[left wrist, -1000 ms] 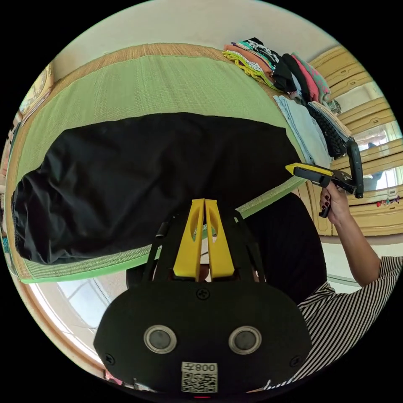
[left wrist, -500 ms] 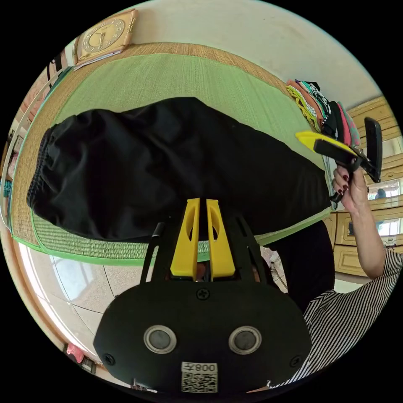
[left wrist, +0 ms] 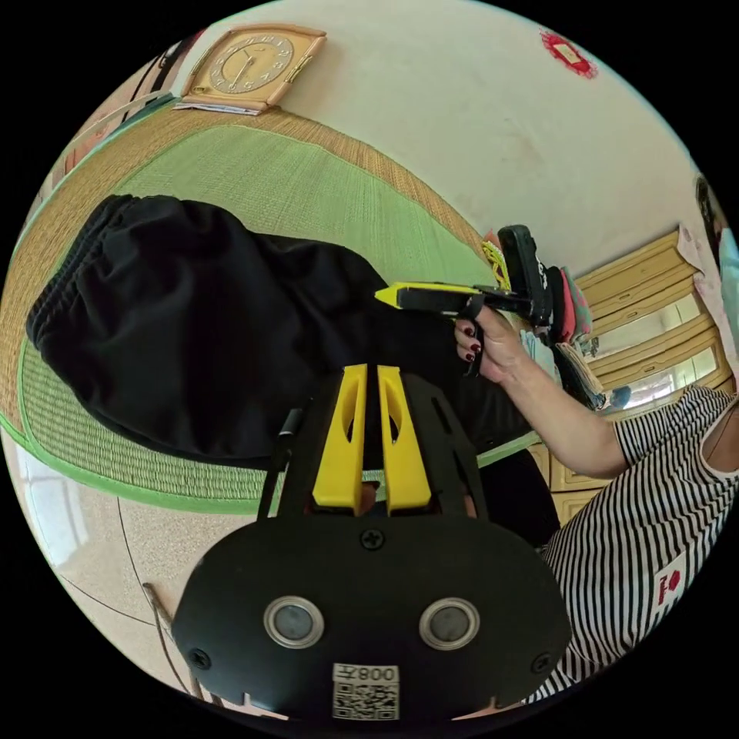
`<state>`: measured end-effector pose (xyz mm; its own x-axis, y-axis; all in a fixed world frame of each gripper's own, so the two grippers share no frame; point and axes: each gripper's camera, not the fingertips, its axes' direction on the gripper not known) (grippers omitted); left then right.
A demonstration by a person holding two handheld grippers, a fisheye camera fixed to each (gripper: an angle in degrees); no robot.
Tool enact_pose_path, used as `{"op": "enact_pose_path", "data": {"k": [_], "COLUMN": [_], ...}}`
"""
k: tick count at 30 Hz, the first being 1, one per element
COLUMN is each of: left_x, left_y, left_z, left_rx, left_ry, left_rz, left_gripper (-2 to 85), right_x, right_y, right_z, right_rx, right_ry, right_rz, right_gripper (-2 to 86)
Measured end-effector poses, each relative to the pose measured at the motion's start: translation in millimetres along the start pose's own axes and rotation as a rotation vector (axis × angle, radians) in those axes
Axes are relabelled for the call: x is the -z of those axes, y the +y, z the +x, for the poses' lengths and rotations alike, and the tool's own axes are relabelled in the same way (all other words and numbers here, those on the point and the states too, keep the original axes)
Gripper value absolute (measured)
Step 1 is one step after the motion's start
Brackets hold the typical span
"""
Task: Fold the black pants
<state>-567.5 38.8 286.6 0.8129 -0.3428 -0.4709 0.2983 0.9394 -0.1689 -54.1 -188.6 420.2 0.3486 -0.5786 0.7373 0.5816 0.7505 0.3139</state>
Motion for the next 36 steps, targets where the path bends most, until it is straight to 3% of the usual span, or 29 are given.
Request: {"op": "enact_pose_path", "data": {"k": [7, 14, 21, 28, 36], "left_x": [4, -17, 13, 37, 46], "left_y": [-35, -43, -30, -28, -27], "left_z": [2, -19, -33, -33, -37], "left_rx": [-0.092, -0.069, -0.050, -0.089, -0.115], "left_ry": [-0.119, -0.273, -0.172, -0.152, -0.148], "left_rz": [0.015, -0.117, -0.015, 0.063, 0.085], "left_gripper": [6.7, 5.1, 2.9, 2.6, 1.7], "right_x": [-14, -23, -13, 33, 10], "right_y": [27, 32, 36, 25, -2], "right_z": [-20, -13, -7, -4, 3], "right_rx": [0.079, 0.093, 0.117, 0.124, 0.187], "right_ry": [0.065, 0.013, -0.009, 0.107, 0.154], "right_rz": [0.016, -0.008, -0.004, 0.147, 0.068], "right_gripper": [6.0, 6.1, 5.3, 5.5, 5.6]}}
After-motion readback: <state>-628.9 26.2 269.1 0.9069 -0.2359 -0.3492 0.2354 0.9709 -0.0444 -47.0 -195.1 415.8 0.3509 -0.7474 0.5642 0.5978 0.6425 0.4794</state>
